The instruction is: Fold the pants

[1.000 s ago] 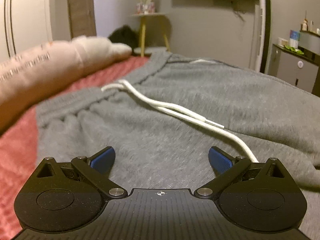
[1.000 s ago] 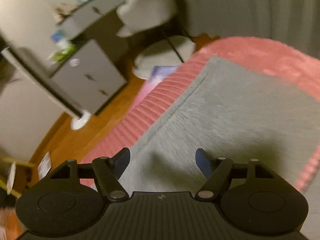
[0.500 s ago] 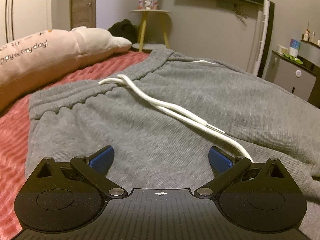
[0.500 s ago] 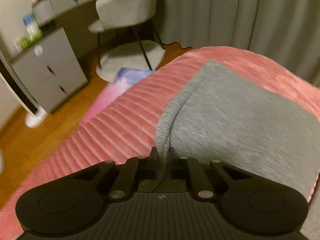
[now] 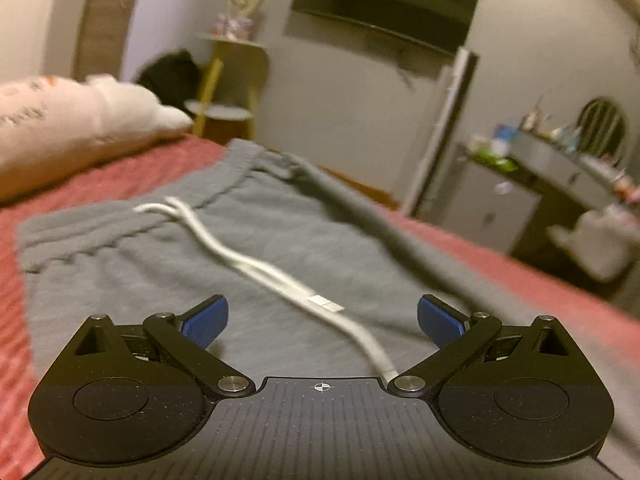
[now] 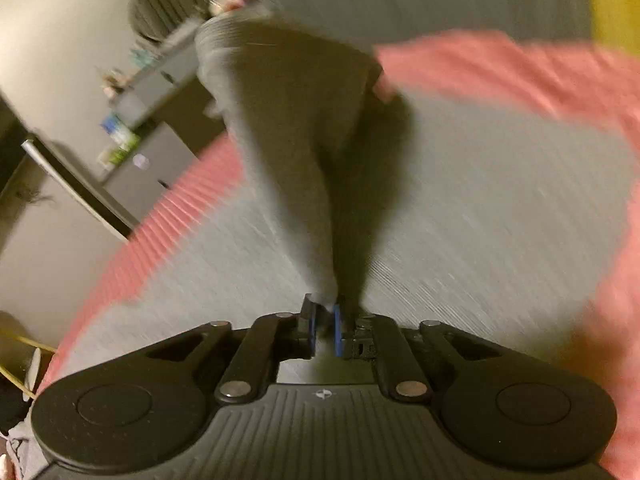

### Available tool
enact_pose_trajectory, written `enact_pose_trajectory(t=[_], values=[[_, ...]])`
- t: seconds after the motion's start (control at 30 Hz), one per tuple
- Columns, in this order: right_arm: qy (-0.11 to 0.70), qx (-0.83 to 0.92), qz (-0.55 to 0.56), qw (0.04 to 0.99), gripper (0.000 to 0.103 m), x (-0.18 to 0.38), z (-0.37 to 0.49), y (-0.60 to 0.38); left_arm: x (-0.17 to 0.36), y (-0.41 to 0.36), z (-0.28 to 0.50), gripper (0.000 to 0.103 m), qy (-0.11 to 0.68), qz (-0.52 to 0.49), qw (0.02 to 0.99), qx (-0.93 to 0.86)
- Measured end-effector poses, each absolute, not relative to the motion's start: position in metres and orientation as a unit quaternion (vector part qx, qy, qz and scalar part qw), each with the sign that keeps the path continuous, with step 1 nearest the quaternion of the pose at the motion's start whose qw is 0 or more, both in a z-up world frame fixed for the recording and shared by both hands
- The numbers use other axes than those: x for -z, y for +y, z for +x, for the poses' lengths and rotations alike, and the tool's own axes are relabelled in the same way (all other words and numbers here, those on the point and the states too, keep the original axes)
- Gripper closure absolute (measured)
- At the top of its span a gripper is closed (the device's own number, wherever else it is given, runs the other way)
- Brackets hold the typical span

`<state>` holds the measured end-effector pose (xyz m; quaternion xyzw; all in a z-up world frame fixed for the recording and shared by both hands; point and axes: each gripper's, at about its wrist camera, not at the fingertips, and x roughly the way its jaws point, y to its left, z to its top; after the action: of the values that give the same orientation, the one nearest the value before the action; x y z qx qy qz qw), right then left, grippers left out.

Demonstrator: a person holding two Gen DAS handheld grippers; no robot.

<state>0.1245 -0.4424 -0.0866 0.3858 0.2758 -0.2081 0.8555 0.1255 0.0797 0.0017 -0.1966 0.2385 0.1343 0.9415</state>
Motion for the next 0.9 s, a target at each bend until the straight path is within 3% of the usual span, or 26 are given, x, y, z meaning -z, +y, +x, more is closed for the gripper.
enact_pose_trajectory(t=[0.07,0.13,0.3,0.37,0.4,0.43,0.5,0.6,0.67,0.7,0.73,0.9], values=[[0.260,0.203,0.402,0.854,0.074,0.080,0.119,-0.451,-0.011,0.092,0.136,0.000,0.243,-0.237,0.935,-0.104],[0.250,0.198,0.414,0.852,0.040,0.080,0.122,-0.459,-0.019,0.109,0.159,0.000,0.267,-0.282,0.918,-0.081],[0.234,0.194,0.451,0.839,0.037,0.090,0.129,-0.471,-0.025,0.143,0.242,0.000,0.309,-0.353,0.881,-0.068],[0.230,0.190,0.455,0.839,0.037,0.092,0.128,-0.473,-0.018,0.150,0.275,0.004,0.329,-0.372,0.865,-0.077],[0.228,0.188,0.457,0.839,0.037,0.094,0.128,-0.474,-0.014,0.151,0.292,0.015,0.340,-0.374,0.859,-0.078],[0.224,0.187,0.462,0.838,0.038,0.095,0.129,-0.475,-0.008,0.152,0.308,0.028,0.359,-0.374,0.851,-0.086],[0.223,0.190,0.468,0.834,0.042,0.095,0.132,-0.479,0.005,0.151,0.337,0.041,0.402,-0.376,0.829,-0.100],[0.215,0.203,0.477,0.828,0.047,0.097,0.136,-0.486,0.022,0.150,0.364,0.042,0.424,-0.382,0.815,-0.097],[0.217,0.216,0.475,0.825,0.061,0.098,0.142,-0.489,0.022,0.151,0.368,0.069,0.417,-0.386,0.816,-0.102],[0.224,0.219,0.468,0.826,0.084,0.099,0.148,-0.491,0.020,0.152,0.368,0.093,0.421,-0.386,0.815,-0.101],[0.238,0.217,0.467,0.823,0.097,0.101,0.153,-0.494,0.020,0.154,0.361,0.093,0.423,-0.395,0.810,-0.092],[0.250,0.197,0.487,0.813,0.098,0.080,0.169,-0.517,-0.034,0.166,0.294,0.094,0.345,-0.411,0.843,-0.040]])
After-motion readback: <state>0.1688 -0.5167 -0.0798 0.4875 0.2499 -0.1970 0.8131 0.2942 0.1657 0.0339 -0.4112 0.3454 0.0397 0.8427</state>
